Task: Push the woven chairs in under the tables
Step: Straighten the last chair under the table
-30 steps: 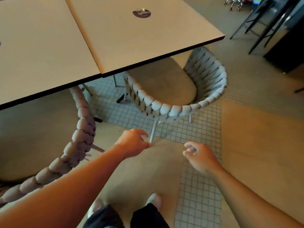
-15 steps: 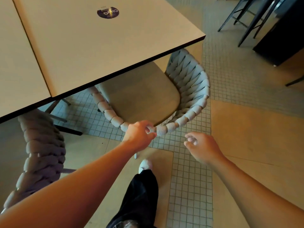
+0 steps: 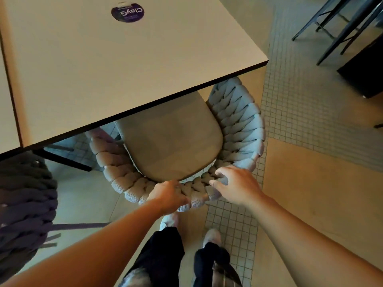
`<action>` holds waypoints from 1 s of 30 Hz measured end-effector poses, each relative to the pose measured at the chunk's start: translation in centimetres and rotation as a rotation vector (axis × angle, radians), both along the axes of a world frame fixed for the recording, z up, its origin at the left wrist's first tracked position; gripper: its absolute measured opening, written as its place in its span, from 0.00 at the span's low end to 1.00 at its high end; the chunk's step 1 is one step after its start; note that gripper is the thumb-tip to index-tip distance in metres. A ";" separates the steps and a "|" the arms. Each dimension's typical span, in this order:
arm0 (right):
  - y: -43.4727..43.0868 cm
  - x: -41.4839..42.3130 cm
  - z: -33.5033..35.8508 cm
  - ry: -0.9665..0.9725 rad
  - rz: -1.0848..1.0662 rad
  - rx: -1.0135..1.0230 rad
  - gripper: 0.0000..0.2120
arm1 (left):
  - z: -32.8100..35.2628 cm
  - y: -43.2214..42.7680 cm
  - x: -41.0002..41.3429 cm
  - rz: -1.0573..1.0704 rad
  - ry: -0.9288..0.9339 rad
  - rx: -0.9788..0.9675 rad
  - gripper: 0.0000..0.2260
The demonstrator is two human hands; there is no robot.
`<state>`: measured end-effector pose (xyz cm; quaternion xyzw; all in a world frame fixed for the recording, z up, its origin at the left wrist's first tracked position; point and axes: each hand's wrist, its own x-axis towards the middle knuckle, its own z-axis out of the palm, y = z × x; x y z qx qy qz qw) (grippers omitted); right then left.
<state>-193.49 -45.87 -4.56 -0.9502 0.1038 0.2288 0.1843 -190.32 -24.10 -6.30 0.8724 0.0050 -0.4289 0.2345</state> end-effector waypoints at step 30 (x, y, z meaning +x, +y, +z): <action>-9.6 2.8 -6.1 -0.137 0.692 -0.061 0.38 | -1.6 -6.0 -5.5 -0.087 -0.339 0.401 0.32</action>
